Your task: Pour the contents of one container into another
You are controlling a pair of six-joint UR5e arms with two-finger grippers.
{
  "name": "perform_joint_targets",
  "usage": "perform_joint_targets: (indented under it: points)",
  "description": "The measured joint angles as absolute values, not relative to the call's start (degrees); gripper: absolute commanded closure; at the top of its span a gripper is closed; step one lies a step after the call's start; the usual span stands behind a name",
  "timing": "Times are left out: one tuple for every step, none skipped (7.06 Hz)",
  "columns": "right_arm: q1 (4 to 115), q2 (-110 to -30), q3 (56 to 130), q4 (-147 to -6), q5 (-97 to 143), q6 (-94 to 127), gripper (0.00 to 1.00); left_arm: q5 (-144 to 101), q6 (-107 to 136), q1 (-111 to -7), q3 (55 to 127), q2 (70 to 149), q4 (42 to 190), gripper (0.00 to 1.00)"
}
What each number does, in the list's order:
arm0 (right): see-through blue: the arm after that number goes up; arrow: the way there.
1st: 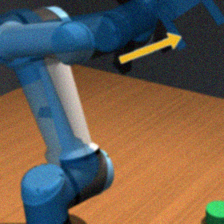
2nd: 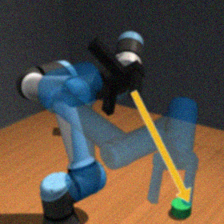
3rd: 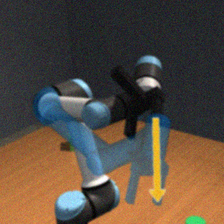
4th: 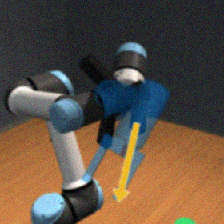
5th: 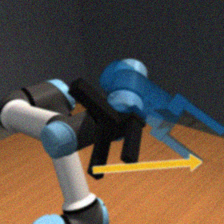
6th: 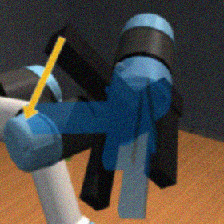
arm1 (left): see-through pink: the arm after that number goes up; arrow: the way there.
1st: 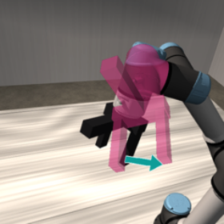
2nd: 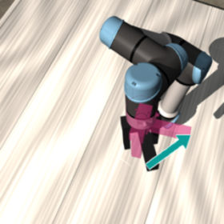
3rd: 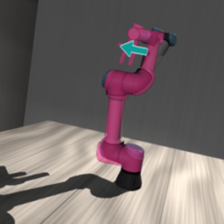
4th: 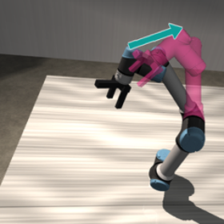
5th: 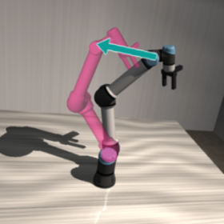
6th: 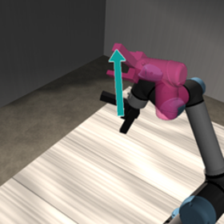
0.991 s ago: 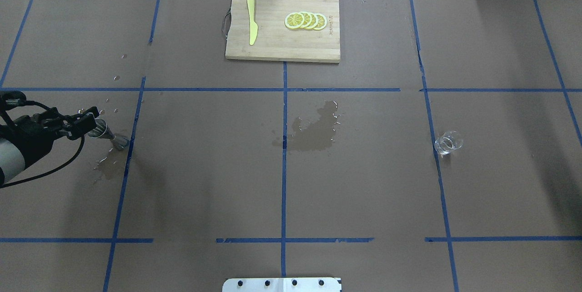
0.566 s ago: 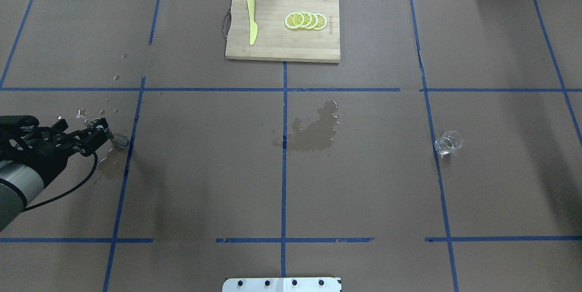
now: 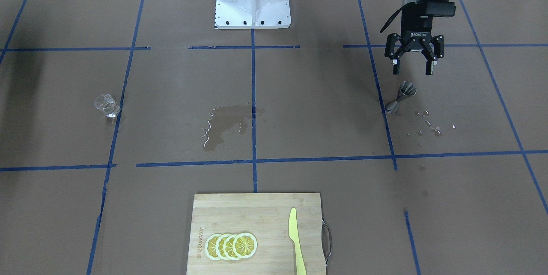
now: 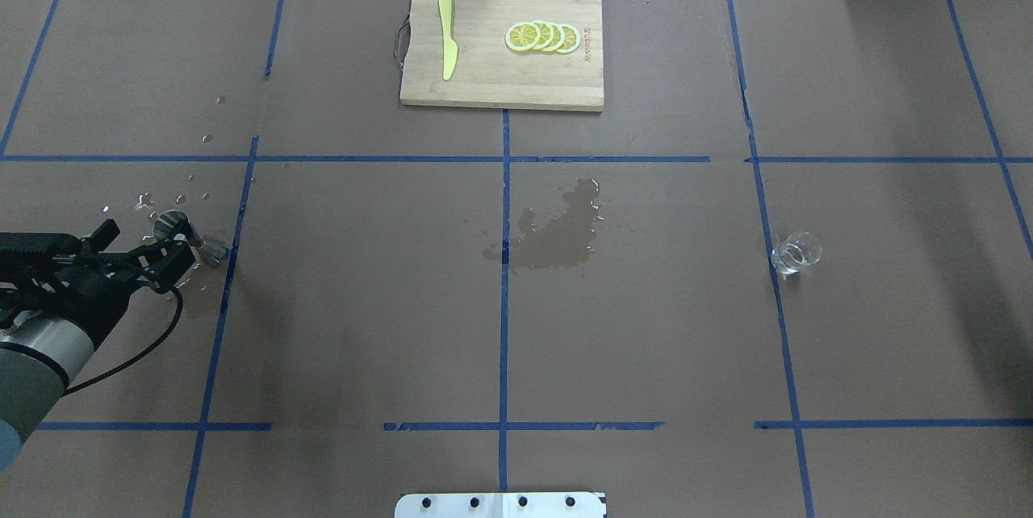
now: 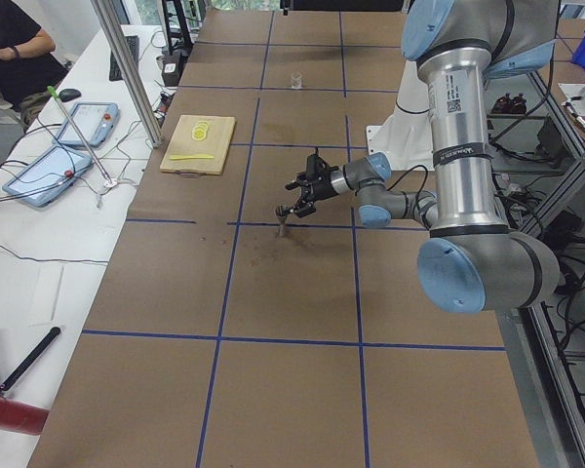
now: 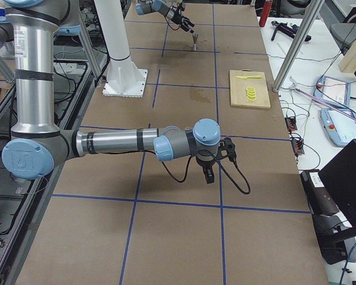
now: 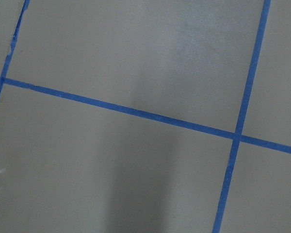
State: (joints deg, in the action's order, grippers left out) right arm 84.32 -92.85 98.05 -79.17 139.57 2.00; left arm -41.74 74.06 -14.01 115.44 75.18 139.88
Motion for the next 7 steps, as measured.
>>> perform_joint_targets:
  points:
    - [84.35, -92.83, 98.07, -79.13, 139.57, 1.94, 0.00, -40.80, 74.08, -13.20, 114.11, 75.27, 139.91, 0.01]
    - [84.36, -92.92, 98.27, -79.11, 139.59, 1.88, 0.00, -40.00, 74.11, -12.56, 112.16, 75.55, 139.94, 0.01]
    - [84.37, -93.11, 98.63, -79.12, 139.63, 1.88, 0.00, -39.32, 74.15, -12.14, 110.82, 75.75, 140.00, 0.01]
    - [84.37, -93.20, 98.87, -79.16, 139.63, 1.89, 0.00, -38.97, 74.79, -11.91, 109.67, 76.16, 140.06, 0.01]
    - [84.37, -93.22, 98.96, -79.18, 139.61, 1.87, 0.00, -38.34, 76.33, -11.76, 107.99, 77.25, 140.08, 0.01]
    - [84.37, -93.27, 98.98, -79.19, 139.62, 1.85, 0.00, -37.18, 77.51, -11.61, 106.32, 78.62, 140.09, 0.01]
    - [84.41, -93.31, 98.97, -79.19, 139.57, 1.85, 0.00, -35.83, 78.03, -11.35, 105.03, 80.05, 140.09, 0.01]
